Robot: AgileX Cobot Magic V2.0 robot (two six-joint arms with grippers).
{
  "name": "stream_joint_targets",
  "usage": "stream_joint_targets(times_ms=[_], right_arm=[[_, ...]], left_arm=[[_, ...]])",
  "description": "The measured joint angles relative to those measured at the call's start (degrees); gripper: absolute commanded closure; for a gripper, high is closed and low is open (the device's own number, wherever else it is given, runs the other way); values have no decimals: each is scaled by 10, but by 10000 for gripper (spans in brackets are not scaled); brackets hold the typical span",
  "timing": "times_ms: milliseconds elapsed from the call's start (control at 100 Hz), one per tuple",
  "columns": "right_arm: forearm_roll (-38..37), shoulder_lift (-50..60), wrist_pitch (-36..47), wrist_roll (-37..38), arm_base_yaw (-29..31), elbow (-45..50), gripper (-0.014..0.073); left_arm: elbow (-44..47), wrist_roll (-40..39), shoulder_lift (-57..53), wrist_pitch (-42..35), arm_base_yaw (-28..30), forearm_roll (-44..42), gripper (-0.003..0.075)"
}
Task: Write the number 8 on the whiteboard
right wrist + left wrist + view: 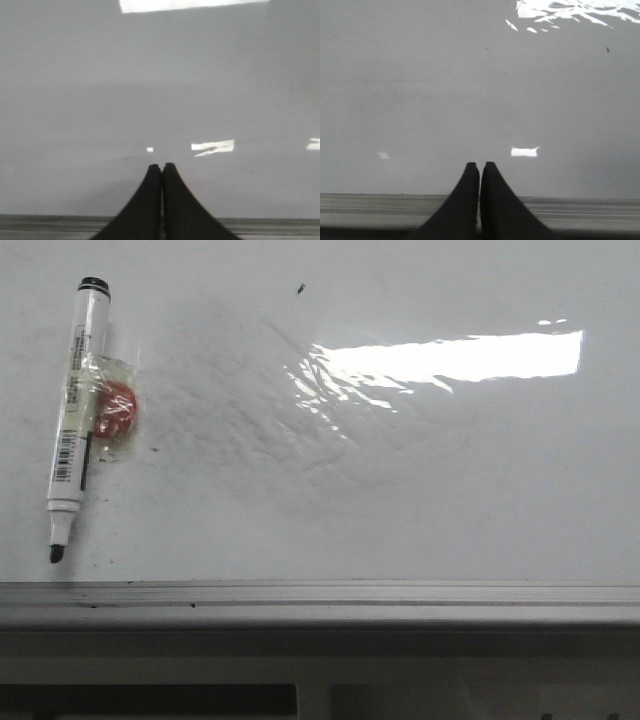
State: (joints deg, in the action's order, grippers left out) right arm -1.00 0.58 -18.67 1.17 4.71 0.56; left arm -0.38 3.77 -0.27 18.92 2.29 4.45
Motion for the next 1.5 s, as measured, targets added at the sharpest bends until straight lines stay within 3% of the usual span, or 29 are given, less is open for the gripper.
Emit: stream_joint_targets(times_ms=[1190,1500], right_arm=[[0,0,0,0,0,0,664],[0,0,0,0,0,0,664]], left_arm=[[0,0,0,0,0,0,741],[0,0,0,-25,0,-53,741]])
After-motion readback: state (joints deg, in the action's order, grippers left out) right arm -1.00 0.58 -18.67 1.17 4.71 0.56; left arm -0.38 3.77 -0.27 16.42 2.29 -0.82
